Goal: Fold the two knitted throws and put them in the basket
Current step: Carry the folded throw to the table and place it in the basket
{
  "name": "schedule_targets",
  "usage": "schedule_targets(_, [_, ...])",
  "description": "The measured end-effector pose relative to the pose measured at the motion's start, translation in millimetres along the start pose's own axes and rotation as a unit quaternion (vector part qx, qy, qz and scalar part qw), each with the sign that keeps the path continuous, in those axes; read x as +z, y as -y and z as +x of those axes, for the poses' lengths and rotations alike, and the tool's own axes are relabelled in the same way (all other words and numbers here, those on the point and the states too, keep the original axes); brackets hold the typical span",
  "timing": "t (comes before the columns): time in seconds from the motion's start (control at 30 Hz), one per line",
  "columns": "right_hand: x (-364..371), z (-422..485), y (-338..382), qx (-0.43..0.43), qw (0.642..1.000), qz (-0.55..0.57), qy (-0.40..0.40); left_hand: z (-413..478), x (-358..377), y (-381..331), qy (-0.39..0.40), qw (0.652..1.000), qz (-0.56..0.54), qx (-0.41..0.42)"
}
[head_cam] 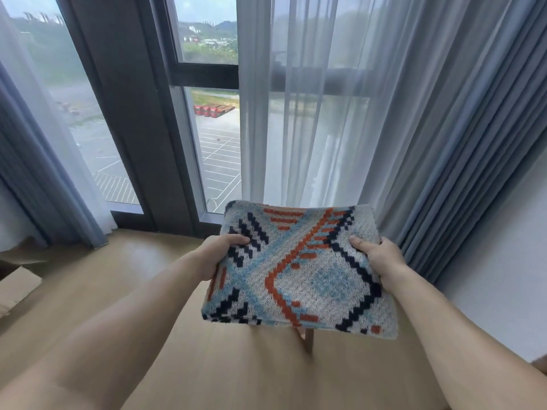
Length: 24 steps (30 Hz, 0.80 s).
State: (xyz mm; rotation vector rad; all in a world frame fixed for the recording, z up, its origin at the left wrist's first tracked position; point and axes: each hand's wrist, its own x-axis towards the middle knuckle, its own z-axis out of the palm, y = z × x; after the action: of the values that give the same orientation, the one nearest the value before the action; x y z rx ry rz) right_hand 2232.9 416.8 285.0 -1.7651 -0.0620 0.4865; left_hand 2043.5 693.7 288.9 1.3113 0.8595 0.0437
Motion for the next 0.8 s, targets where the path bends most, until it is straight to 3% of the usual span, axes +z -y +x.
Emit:
schedule_targets(0.27, [23.2,146.0,-37.9,0.056,0.996,-0.013,0.062,86.1,0.7,-10.4,-0.036,0.998,-0.005,-0.041])
schedule_targets(0.8, [141.0,261.4,-64.9,0.145,0.988,-0.023,0.048,270.5,-55.0,-20.8,-0.019,0.987,0.022,-0.159])
